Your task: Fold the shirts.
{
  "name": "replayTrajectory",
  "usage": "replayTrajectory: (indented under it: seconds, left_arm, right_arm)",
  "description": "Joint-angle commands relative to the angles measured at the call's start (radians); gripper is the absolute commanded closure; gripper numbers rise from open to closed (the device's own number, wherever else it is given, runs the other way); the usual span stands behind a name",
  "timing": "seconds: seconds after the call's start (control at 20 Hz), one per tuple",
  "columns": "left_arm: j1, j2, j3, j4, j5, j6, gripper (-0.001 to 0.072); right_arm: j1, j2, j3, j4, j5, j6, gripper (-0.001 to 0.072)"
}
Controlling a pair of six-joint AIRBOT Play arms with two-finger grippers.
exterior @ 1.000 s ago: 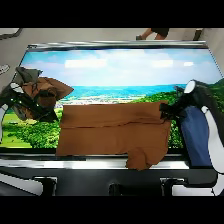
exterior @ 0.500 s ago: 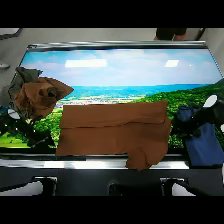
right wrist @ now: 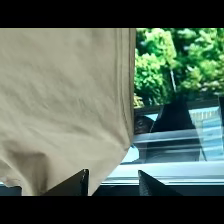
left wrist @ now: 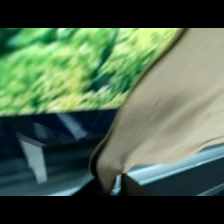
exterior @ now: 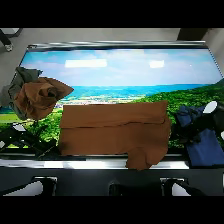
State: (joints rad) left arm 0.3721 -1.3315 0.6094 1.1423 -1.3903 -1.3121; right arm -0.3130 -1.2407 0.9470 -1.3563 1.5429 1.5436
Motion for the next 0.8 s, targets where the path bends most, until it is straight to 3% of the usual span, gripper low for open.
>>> replayTrajectory:
  seconds: [0.0, 0.25, 0.4, 0.75]
  left_arm:
    - [0.0, 0.002, -0.011, -0.039, 0.112, 0.005, 0.0678]
    - [0.0, 0.002, -0.011, -0.04, 0.097, 0.031, 0.0679]
    - [0.0, 0.003, -0.011, -0.04, 0.095, 0.031, 0.0679]
    - [0.0, 0.003, -0.011, -0.04, 0.082, 0.031, 0.0679]
  right_arm:
    - [0.0, 0.061, -0.063, -0.009, -0.014, -0.004, 0.0287]
    - [0.0, 0.137, -0.216, -0.004, -0.035, -0.012, 0.0275]
    - [0.0, 0.141, -0.323, 0.094, -0.052, -0.039, 0.0259]
    - [0.0, 0.141, -0.474, 0.241, -0.23, -0.048, 0.0283]
